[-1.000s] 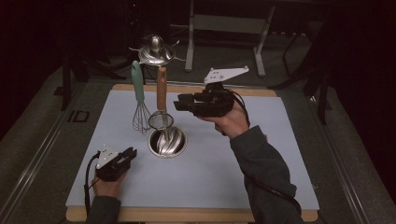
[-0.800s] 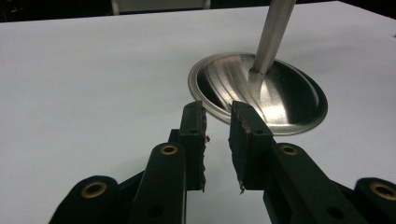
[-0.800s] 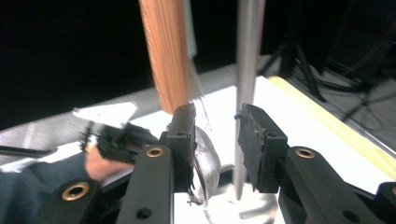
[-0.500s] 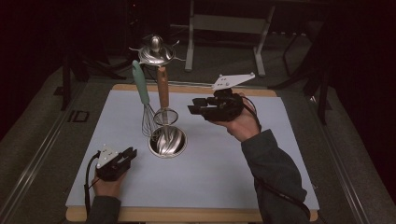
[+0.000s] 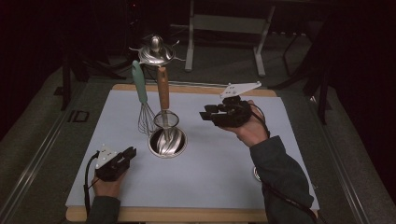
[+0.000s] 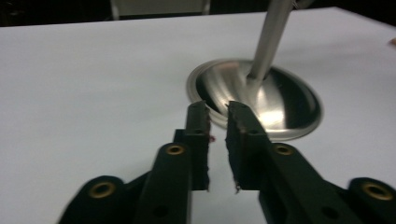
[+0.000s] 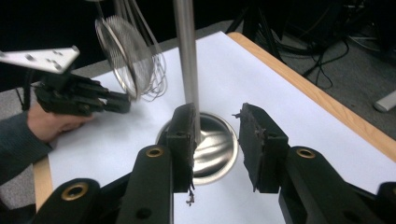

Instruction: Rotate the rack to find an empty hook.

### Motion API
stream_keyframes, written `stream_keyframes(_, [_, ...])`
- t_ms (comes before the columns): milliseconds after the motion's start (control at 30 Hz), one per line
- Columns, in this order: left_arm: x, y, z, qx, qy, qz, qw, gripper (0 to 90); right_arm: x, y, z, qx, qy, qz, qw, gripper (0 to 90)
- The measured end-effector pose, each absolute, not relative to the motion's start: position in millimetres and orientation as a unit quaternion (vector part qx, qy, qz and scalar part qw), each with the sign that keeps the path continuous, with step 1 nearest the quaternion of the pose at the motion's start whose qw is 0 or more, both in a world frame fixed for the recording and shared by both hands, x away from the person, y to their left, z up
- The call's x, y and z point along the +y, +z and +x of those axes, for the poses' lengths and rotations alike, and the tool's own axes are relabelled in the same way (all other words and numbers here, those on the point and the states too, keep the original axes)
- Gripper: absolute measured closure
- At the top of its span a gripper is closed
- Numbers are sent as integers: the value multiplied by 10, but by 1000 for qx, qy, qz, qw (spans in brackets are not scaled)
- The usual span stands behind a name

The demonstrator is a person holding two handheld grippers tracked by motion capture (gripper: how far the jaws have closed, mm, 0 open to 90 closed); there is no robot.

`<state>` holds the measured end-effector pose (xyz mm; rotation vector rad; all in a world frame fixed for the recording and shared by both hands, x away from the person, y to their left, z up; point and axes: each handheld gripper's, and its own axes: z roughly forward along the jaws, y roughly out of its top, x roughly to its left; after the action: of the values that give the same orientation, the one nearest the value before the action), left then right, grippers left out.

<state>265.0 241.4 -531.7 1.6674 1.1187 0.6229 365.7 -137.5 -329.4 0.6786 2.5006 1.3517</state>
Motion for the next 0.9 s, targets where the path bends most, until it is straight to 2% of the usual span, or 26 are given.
stream_keyframes(33, [2402,-5283,2638,457,256,687,503,853,-1418,-3324,3668,850,459,237,108,645])
stream_keyframes(167, [2328,-5094,2563,432,258,684,529,892,-1484,-3373,3682,848,457,246,108,645])
stream_keyframes(567, [2079,-4345,2360,353,275,652,613,895,-1723,-3650,3692,844,444,283,100,620])
stream_keyframes(900, [1936,-3673,2460,298,298,633,649,894,-1764,-3771,3692,845,439,292,90,620])
